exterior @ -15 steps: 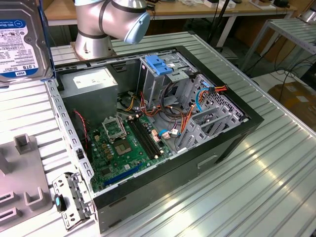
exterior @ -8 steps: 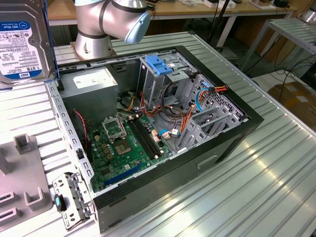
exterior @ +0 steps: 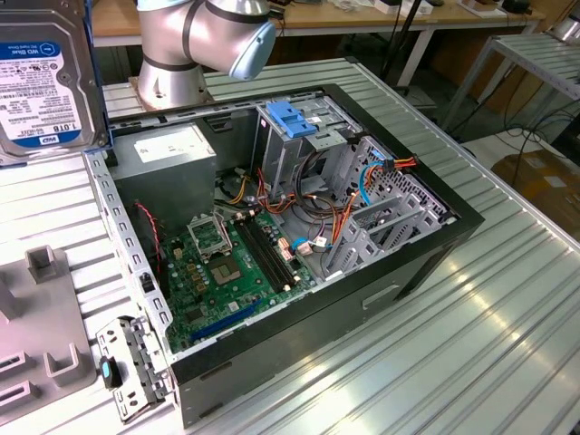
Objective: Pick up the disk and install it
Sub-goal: 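Pick up the disk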
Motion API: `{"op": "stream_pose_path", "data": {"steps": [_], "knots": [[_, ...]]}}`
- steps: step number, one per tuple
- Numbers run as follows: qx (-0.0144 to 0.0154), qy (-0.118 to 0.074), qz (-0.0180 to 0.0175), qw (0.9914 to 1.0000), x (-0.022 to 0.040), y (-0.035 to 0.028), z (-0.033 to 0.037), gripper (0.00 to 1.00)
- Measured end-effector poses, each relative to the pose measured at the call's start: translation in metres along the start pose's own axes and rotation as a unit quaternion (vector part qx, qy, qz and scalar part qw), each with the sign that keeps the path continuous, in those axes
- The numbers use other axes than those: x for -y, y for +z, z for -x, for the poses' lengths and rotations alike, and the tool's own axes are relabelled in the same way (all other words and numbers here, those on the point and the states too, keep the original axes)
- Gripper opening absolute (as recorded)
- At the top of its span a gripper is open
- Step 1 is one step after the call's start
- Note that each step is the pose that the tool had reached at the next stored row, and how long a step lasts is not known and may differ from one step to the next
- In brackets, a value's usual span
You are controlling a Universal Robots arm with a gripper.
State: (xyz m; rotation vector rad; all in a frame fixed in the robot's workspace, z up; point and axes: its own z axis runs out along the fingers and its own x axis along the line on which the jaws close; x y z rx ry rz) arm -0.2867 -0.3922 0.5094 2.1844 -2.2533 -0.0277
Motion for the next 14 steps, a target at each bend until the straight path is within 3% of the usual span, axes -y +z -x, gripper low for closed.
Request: {"op": "stream_pose_path", "data": {"steps": [14], "knots": [[0.0000, 0.001, 0.0001, 1.00000, 0.0137, -0.0002, -0.0008, 0.37]]}}
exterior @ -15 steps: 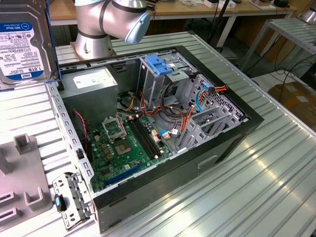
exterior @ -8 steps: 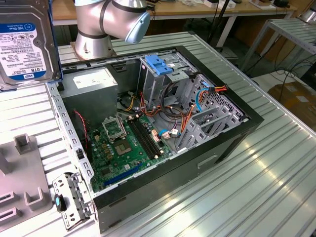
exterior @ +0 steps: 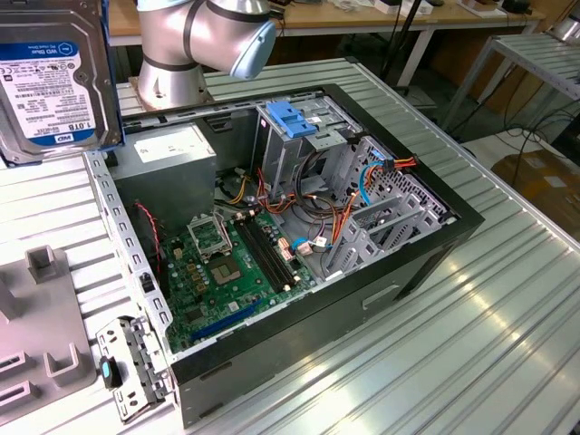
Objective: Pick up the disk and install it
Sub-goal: 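Pick up the disk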
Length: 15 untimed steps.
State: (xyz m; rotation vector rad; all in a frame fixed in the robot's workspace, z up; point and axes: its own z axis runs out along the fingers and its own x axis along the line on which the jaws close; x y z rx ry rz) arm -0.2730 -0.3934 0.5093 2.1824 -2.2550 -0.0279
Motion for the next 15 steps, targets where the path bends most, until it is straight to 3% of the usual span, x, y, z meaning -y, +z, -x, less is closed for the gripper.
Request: {"op": "stream_pose_path", "data": {"steps": [5, 15], "knots": [[0.0000, 0.001, 0.0003, 1.00000, 0.0119, -0.0001, -0.0005, 0.37], [0.0000, 0.002, 0.0008, 1.00000, 0.0215, -0.0002, -0.0109, 0.37]]}}
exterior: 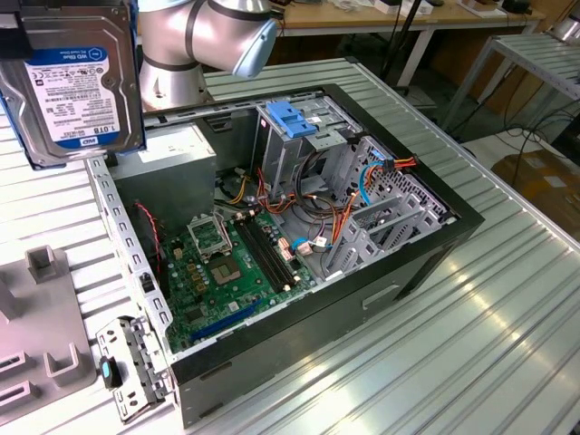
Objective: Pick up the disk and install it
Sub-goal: 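Pick up the disk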
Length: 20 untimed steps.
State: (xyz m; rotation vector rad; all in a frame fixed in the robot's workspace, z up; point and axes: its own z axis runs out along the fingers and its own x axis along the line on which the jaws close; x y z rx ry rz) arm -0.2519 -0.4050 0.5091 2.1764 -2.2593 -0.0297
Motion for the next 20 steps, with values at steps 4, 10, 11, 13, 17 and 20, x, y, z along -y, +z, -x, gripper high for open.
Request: {"op": "stream_pose_path", "data": {"steps": [4, 10, 11, 13, 17, 20], "knots": [[0.0000, 0.001, 0.0004, 1.00000, 0.0062, -0.0001, -0.0010, 0.37], [0.0000, 0.003, 0.0010, 1.00000, 0.0146, -0.0003, -0.0028, 0.37], [0.0000, 0.003, 0.0011, 0.99999, 0.0164, -0.0003, -0.0033, 0.37], [0.0000, 0.003, 0.0012, 0.99999, 0.0188, -0.0004, -0.0042, 0.37], [0.0000, 0.004, 0.0012, 0.99999, 0.0222, -0.0004, -0.0055, 0.37], [0.0000, 0.004, 0.0013, 0.99999, 0.0245, -0.0004, -0.0061, 0.37]]}}
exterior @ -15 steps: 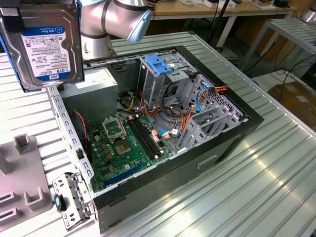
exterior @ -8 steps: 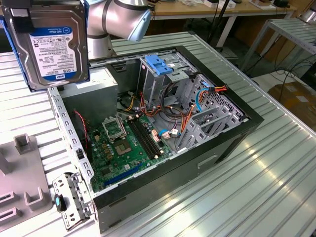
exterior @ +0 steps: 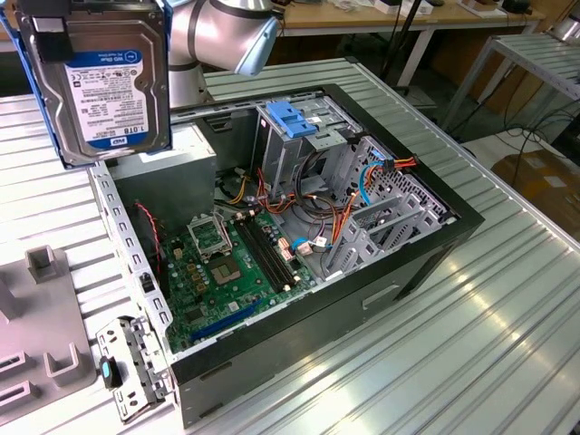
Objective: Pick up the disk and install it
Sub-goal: 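Pick up the disk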
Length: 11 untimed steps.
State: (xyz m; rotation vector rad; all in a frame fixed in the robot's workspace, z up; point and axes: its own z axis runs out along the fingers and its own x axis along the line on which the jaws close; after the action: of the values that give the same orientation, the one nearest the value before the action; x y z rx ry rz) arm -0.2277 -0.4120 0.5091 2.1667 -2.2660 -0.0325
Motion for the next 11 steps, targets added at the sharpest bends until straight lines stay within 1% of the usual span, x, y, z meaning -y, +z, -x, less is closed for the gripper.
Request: {"op": "stream_pose_path", "data": {"steps": [4, 11], "knots": [[0.0000, 0.000, 0.0000, 1.00000, 0.0033, 0.0000, -0.0012, 0.37], [0.0000, 0.001, 0.0008, 1.00000, 0.0131, -0.0002, -0.0050, 0.37]]}}
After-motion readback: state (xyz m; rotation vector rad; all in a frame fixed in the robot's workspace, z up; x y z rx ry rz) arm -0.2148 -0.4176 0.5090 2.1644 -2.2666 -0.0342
